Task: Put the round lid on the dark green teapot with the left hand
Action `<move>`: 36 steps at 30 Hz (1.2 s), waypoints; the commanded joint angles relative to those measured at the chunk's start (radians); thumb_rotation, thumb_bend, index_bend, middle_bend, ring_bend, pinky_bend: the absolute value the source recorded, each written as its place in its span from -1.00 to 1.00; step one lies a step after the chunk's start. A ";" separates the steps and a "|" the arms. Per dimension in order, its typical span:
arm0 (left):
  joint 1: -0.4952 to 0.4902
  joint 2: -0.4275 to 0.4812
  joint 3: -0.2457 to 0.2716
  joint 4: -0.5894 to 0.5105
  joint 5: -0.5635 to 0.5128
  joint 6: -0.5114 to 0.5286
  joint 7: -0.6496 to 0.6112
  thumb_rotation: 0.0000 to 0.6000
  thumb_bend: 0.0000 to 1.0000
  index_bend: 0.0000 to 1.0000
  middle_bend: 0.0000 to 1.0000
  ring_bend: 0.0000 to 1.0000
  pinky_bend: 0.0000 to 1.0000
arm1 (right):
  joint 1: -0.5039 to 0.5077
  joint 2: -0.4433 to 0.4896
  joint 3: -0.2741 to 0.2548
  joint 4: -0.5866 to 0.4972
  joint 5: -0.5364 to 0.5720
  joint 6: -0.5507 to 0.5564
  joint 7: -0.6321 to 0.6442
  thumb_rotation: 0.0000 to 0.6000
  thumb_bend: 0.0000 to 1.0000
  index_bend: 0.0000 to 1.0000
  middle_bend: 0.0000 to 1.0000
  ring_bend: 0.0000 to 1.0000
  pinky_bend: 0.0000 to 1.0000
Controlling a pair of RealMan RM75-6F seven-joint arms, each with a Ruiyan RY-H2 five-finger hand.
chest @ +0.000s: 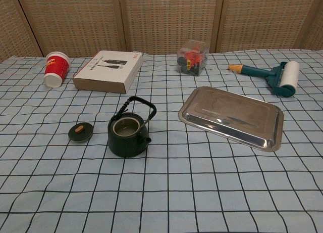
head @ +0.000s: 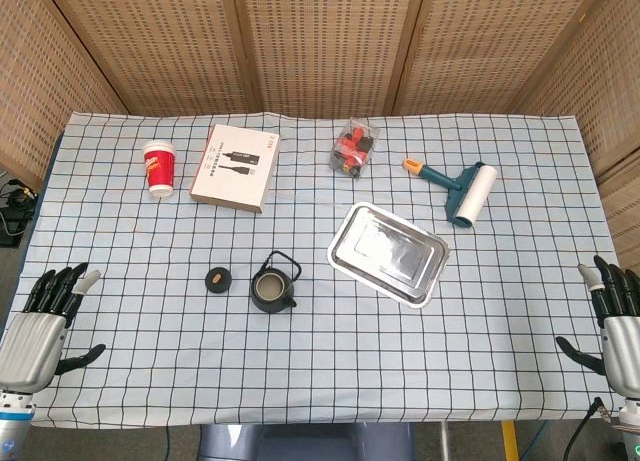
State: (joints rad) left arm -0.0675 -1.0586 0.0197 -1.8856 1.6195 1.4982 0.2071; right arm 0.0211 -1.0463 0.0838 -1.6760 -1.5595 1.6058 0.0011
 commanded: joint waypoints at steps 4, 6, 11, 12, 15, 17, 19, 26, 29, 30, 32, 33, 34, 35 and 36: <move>-0.004 0.000 0.002 0.000 0.004 -0.006 -0.007 1.00 -1.00 -1.00 -1.00 -1.00 -1.00 | 0.002 -0.002 0.000 0.001 0.002 -0.005 0.000 1.00 -1.00 -1.00 -1.00 -1.00 -1.00; -0.006 -0.001 0.002 0.002 0.003 -0.011 -0.005 1.00 -1.00 -1.00 -1.00 -1.00 -1.00 | 0.002 -0.003 0.000 0.001 0.004 -0.006 -0.002 1.00 -1.00 -1.00 -1.00 -1.00 -1.00; -0.051 -0.021 -0.021 0.012 -0.037 -0.083 0.004 1.00 -1.00 -1.00 -1.00 -1.00 -1.00 | 0.002 -0.003 0.001 -0.003 -0.006 0.002 -0.016 1.00 -1.00 -1.00 -1.00 -1.00 -1.00; -0.076 -0.027 -0.034 0.017 -0.055 -0.120 0.018 1.00 -1.00 -1.00 -1.00 -1.00 -1.00 | 0.002 -0.004 0.002 -0.004 -0.007 0.004 -0.021 1.00 -1.00 -1.00 -1.00 -1.00 -1.00; -0.154 -0.046 -0.083 0.019 -0.125 -0.227 0.051 1.00 -1.00 -1.00 -1.00 -1.00 -0.95 | 0.003 -0.005 0.005 -0.004 0.001 0.001 -0.025 1.00 -1.00 -1.00 -1.00 -1.00 -1.00; -0.204 -0.064 -0.115 0.026 -0.172 -0.289 0.067 1.00 -1.00 -0.97 -0.91 -0.90 -0.78 | 0.005 -0.007 0.008 -0.001 0.012 -0.006 -0.029 1.00 -1.00 -1.00 -1.00 -1.00 -1.00; -0.266 -0.097 -0.151 0.052 -0.215 -0.361 0.082 1.00 -1.00 -0.84 -0.71 -0.70 -0.56 | 0.009 -0.012 0.012 0.007 0.028 -0.019 -0.040 1.00 -1.00 -1.00 -1.00 -1.00 -1.00; -0.440 -0.218 -0.218 0.208 -0.353 -0.564 0.125 1.00 -1.00 -0.55 -0.48 -0.42 -0.33 | 0.020 -0.028 0.022 0.027 0.072 -0.053 -0.053 1.00 -1.00 -1.00 -1.00 -1.00 -1.00; -0.495 -0.254 -0.220 0.265 -0.403 -0.632 0.157 1.00 -0.99 -0.55 -0.48 -0.41 -0.27 | 0.025 -0.032 0.024 0.031 0.083 -0.066 -0.057 1.00 -1.00 -1.00 -1.00 -1.00 -1.00; -0.511 -0.266 -0.218 0.283 -0.415 -0.650 0.167 1.00 -0.99 -0.55 -0.48 -0.41 -0.25 | 0.028 -0.034 0.024 0.034 0.087 -0.071 -0.060 1.00 -1.00 -1.00 -1.00 -1.00 -1.00; -0.541 -0.289 -0.210 0.314 -0.439 -0.687 0.185 1.00 -0.98 -0.55 -0.48 -0.41 -0.25 | 0.032 -0.039 0.025 0.038 0.094 -0.081 -0.067 1.00 -1.00 -1.00 -1.00 -1.00 -1.00; -0.554 -0.299 -0.203 0.329 -0.450 -0.705 0.195 1.00 -0.98 -0.55 -0.48 -0.41 -0.25 | 0.034 -0.041 0.025 0.041 0.097 -0.086 -0.070 1.00 -1.00 -1.00 -1.00 -1.00 -1.00; -0.562 -0.305 -0.200 0.339 -0.457 -0.714 0.201 1.00 -0.98 -0.55 -0.48 -0.41 -0.25 | 0.035 -0.043 0.025 0.043 0.100 -0.090 -0.072 1.00 -1.00 -1.00 -1.00 -1.00 -1.00; -0.570 -0.312 -0.195 0.348 -0.463 -0.723 0.208 1.00 -0.97 -0.55 -0.48 -0.41 -0.25 | 0.037 -0.045 0.025 0.045 0.103 -0.095 -0.073 1.00 -1.00 -1.00 -1.00 -1.00 -1.00; -0.580 -0.323 -0.188 0.363 -0.471 -0.732 0.219 1.00 -0.97 -0.55 -0.48 -0.41 -0.25 | 0.040 -0.047 0.026 0.049 0.110 -0.102 -0.074 1.00 -1.00 -1.00 -1.00 -1.00 -1.00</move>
State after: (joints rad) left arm -0.6316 -1.3656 -0.1782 -1.5400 1.1614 0.7809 0.4117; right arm 0.0583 -1.0909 0.1092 -1.6305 -1.4544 1.5089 -0.0715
